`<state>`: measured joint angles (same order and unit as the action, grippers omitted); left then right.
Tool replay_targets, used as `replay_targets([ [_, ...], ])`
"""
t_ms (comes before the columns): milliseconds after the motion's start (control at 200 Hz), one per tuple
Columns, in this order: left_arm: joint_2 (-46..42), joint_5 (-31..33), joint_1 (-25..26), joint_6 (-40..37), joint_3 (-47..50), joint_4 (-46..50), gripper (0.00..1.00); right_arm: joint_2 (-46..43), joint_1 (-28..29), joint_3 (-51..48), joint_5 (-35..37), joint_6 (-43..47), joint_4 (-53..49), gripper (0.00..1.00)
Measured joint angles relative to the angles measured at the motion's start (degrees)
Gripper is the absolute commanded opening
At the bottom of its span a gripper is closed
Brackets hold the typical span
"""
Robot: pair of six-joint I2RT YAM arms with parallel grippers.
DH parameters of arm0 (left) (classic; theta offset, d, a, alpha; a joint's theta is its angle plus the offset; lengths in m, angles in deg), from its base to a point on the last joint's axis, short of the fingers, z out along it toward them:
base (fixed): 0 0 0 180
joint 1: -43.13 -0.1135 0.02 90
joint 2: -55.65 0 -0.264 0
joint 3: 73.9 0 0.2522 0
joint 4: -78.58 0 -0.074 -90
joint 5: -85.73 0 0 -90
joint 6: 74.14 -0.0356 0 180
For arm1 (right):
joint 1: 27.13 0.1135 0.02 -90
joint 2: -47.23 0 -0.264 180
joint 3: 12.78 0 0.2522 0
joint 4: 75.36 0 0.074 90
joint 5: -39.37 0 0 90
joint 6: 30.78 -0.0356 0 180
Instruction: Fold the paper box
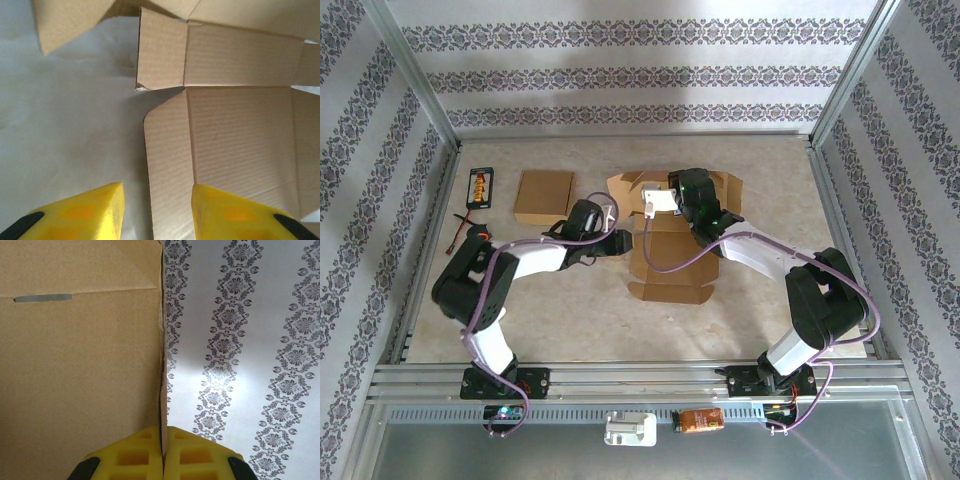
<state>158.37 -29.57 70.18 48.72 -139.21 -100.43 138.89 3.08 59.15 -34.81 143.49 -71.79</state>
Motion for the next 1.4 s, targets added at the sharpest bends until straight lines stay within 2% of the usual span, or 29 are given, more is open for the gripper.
replay_targets([
  [125, 5.31, 0.04, 0.0, -0.44, -3.65, -2.4, 0.51, 0.0, 0.0, -0.48, -0.02, -0.28, 0.09, 0.0],
  [315, 10.45, 0.07, 0.0, -0.72, -8.15, -6.27, 0.51, 0.0, 0.02, -0.55, -0.02, -0.33, 0.09, 0.0],
  [510, 12.74, -0.46, -0.04, -0.98, -9.2, -9.68, 0.28, 0.0, 0.04, -0.55, -0.04, -0.48, 0.07, 0.0],
  [605, 12.74, -2.21, -0.02, -2.01, -9.2, -11.96, 0.21, 0.0, 0.07, -0.55, 0.02, -0.52, 0.09, 0.0],
  [730, 12.74, -4.57, 0.28, -4.63, -9.42, -12.7, 0.21, 0.0, 0.46, -0.55, 0.66, -1.57, 0.55, 0.0],
  [794, 13.03, -5.29, 1.03, -6.64, -10.56, -11.89, 0.24, 0.0, 0.79, -0.61, 0.96, -2.05, 1.07, 0.0],
  [879, 14.32, -6.1, 2.34, -8.39, -13.81, -11.19, 0.35, 0.0, 1.07, -1.2, 1.42, -2.54, 1.38, 0.0],
  [1079, 16.06, -5.99, 3.5, -10.1, -15.67, -10.45, 0.37, 0.0, 1.05, -2.56, 2.67, -3.34, 1.16, 0.0],
  [1149, 15.3, -5.46, 3.5, -10.69, -15.02, -10.36, 0.44, 0.0, 1.07, -2.56, 2.64, -3.32, 1.33, 0.0],
  [1209, 13.09, -4.17, 3.48, -11.45, -12.76, -10.36, 0.51, 0.0, 1.07, -2.56, 2.6, -3.32, 1.36, 0.0],
  [1309, 5.53, -1.14, 2.71, -12.35, -6.93, -9.73, 0.54, 0.0, 1.03, -2.62, 2.54, -3.32, 1.33, 0.0],
  [1399, -2.51, 0.28, -0.52, -14.16, -4.2, -7.93, 0.55, 0.0, 1.01, -2.86, 2.21, -3.3, 1.36, 0.0],
])
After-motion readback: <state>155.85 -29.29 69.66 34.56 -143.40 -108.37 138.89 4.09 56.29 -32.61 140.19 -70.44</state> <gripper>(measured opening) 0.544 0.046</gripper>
